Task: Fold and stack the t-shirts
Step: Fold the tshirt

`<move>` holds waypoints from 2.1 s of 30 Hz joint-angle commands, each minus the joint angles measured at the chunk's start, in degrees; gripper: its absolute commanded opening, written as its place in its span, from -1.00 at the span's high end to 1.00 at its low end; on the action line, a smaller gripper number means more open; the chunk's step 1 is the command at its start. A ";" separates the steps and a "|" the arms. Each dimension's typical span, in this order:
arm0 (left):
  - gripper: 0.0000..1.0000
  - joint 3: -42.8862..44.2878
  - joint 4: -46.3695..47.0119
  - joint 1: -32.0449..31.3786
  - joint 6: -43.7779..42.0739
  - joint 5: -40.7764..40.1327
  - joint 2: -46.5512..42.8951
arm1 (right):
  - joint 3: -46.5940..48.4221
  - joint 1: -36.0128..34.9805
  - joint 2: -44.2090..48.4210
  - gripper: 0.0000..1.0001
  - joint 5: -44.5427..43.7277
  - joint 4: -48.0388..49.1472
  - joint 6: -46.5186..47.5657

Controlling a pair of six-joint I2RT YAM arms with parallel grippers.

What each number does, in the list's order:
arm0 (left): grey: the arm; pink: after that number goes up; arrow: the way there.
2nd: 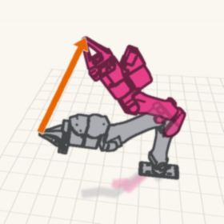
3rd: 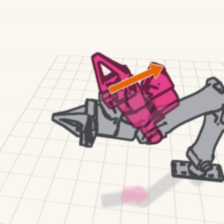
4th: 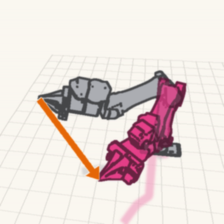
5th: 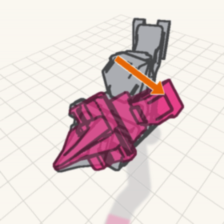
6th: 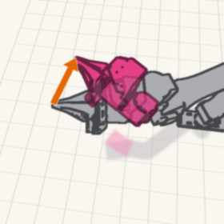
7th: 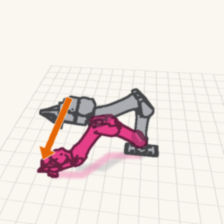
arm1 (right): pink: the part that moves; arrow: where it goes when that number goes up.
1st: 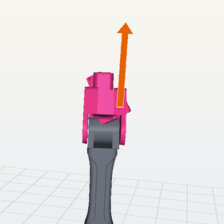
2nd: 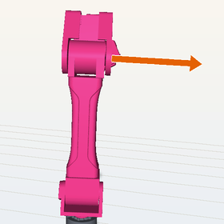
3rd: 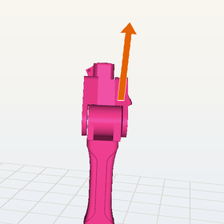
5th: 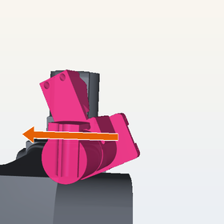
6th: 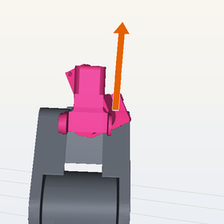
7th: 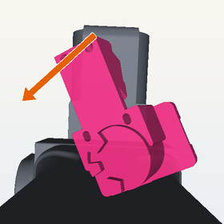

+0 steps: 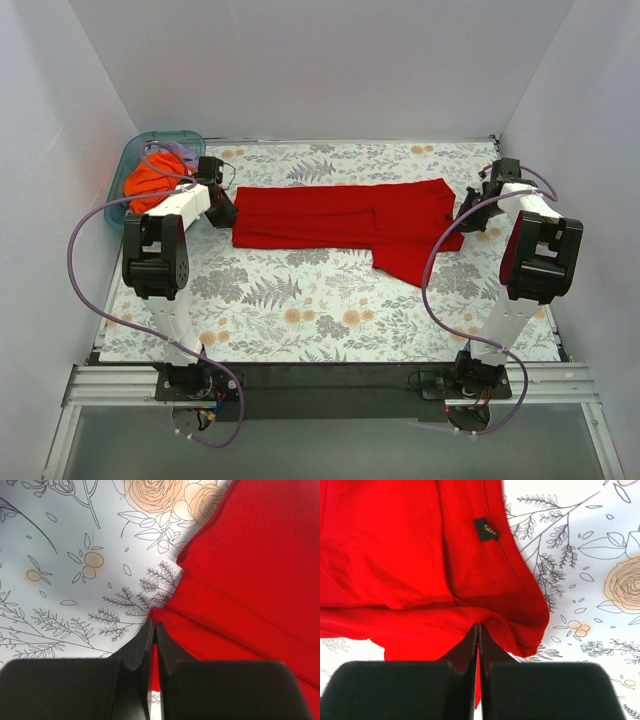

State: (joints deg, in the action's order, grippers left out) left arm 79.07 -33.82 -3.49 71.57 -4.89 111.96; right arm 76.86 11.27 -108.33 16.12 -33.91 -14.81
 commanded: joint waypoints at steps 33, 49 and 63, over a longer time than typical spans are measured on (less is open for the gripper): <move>0.29 -3.04 0.51 0.15 -0.47 -3.81 -7.97 | 8.22 -1.77 -2.24 0.73 1.64 2.01 1.10; -0.31 -19.64 0.94 -1.26 1.11 -1.10 -28.20 | -9.61 -4.50 16.92 0.26 -6.54 3.14 1.98; -0.44 -25.20 12.20 -1.26 11.39 4.80 -22.41 | -31.15 4.28 22.38 0.02 7.61 26.61 -10.67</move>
State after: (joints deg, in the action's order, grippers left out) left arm 52.42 -25.36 -4.47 79.94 -0.89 87.88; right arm 47.46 14.22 -87.15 19.73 -15.11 -21.85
